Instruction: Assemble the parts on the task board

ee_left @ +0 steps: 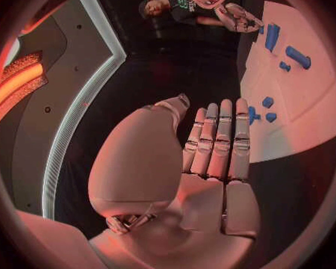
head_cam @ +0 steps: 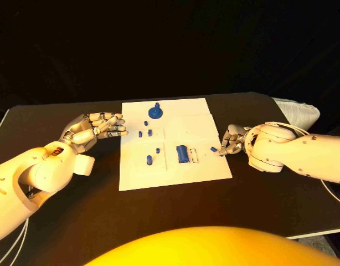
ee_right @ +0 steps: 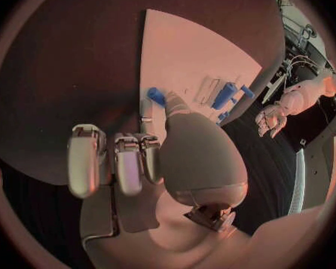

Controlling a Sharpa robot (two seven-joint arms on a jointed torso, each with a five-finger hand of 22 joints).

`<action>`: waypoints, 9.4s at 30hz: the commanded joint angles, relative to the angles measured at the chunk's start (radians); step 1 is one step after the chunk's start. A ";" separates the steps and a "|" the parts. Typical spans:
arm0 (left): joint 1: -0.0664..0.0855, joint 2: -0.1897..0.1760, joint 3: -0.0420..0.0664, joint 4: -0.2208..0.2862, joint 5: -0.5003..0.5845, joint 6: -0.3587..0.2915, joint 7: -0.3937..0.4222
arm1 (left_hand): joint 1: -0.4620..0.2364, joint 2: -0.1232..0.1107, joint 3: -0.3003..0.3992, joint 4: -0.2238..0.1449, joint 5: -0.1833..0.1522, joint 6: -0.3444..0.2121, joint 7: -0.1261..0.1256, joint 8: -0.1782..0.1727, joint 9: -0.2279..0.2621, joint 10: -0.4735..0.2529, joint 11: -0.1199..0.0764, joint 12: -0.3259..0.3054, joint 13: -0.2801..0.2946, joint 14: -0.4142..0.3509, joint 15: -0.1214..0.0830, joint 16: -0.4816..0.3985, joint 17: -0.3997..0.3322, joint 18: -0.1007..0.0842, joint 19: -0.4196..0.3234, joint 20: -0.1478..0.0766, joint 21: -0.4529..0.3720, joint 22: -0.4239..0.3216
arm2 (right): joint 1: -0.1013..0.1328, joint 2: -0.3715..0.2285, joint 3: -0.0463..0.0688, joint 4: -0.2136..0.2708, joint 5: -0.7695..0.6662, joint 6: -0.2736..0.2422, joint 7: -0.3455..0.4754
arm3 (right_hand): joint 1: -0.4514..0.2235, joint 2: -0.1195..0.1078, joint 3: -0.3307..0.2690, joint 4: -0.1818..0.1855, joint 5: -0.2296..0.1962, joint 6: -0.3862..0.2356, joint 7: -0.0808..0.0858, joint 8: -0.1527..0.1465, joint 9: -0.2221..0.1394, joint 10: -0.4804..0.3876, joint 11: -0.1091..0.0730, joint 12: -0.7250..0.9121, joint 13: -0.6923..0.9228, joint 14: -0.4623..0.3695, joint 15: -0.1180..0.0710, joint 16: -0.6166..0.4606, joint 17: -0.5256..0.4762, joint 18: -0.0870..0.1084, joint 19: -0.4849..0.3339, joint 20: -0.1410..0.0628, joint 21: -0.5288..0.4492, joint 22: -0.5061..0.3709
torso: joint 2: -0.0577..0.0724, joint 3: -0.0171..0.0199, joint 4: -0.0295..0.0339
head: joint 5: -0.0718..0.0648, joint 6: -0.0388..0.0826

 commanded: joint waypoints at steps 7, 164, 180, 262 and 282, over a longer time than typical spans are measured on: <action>-0.002 0.002 0.001 0.001 0.000 0.013 0.008 | -0.005 0.005 -0.004 0.001 0.003 0.003 0.006 -0.002 -0.001 0.000 0.003 -0.004 -0.001 0.003 0.002 -0.004 0.002 0.014 0.008 0.000 -0.006 -0.001 | -0.018 0.022 -0.006 0.008 -0.038 0.008 0.000 | 0.031 0.001 0.037 -0.002 0.028 0.001 -0.009 -0.005 -0.004 0.104 -0.013 0.003 0.263 0.104 -0.010 0.004 0.263 -0.006 0.070 -0.014 -0.002 0.155 | 0.000 -0.0011 -0.0004 | -0.001 0.000; -0.003 -0.001 0.001 0.000 0.000 0.017 -0.011 | -0.023 0.018 -0.007 0.005 0.003 0.001 0.010 -0.005 -0.006 -0.003 0.006 -0.007 -0.001 0.002 0.004 -0.011 0.010 0.014 0.011 0.001 -0.014 -0.001 | 0.017 0.126 -0.018 0.053 0.123 -0.101 0.004 | -0.280 -0.121 0.386 0.001 0.229 -0.007 -0.008 0.020 0.050 0.104 -0.013 0.003 0.263 0.104 -0.011 0.004 0.263 -0.005 0.074 -0.019 -0.022 0.166 | 0.001 0.0001 0.0001 | 0.010 0.000; -0.004 -0.001 0.001 -0.002 -0.001 0.018 -0.011 | -0.023 0.018 -0.007 0.005 0.003 0.001 0.010 -0.005 -0.006 -0.003 0.006 -0.007 -0.001 0.002 0.004 -0.011 0.010 0.014 0.011 0.001 -0.014 -0.001 | 0.014 0.076 -0.017 0.082 0.139 -0.124 0.087 | -0.205 -0.118 0.370 -0.034 0.230 -0.015 -0.009 0.018 0.050 0.104 -0.014 0.003 0.263 0.104 -0.013 0.004 0.263 -0.003 0.073 -0.021 -0.031 0.163 | 0.001 0.0007 -0.0009 | 0.011 0.000; -0.006 0.070 0.001 -0.102 0.019 -0.232 0.153 | -0.007 0.017 0.004 0.000 0.004 -0.001 0.007 -0.010 -0.012 -0.013 0.008 -0.018 -0.003 -0.033 0.013 -0.049 0.011 0.013 0.012 0.004 -0.029 -0.001 | -0.003 0.228 0.017 -0.329 1.055 -0.359 1.027 | 0.120 -0.007 0.104 -0.001 -0.098 -0.175 0.075 -0.029 -0.012 -0.393 0.071 -1.046 -0.534 -0.260 0.059 -0.779 -0.567 0.134 -0.196 0.064 -1.222 -0.518 | -0.072 0.0036 -0.0288 | 0.091 0.043; 0.167 0.070 -0.231 0.016 0.168 -0.499 0.222 | -1.484 0.192 -0.447 -0.286 -0.047 -0.885 -0.207 -0.217 -0.290 -1.072 -0.161 -0.108 -0.070 -0.994 -0.125 -0.231 -0.316 -0.169 -0.965 -0.243 -0.180 -0.070 | -0.020 0.251 0.099 -0.099 1.240 -0.516 1.129 | -1.288 0.109 -0.014 -0.290 -0.223 -1.059 -0.074 -0.324 -0.512 -1.467 -0.003 -1.567 -1.307 -1.467 0.065 -1.567 -1.308 -0.046 -1.466 -0.045 -1.376 -1.308 | -0.079 0.0308 -0.0597 | 0.145 0.202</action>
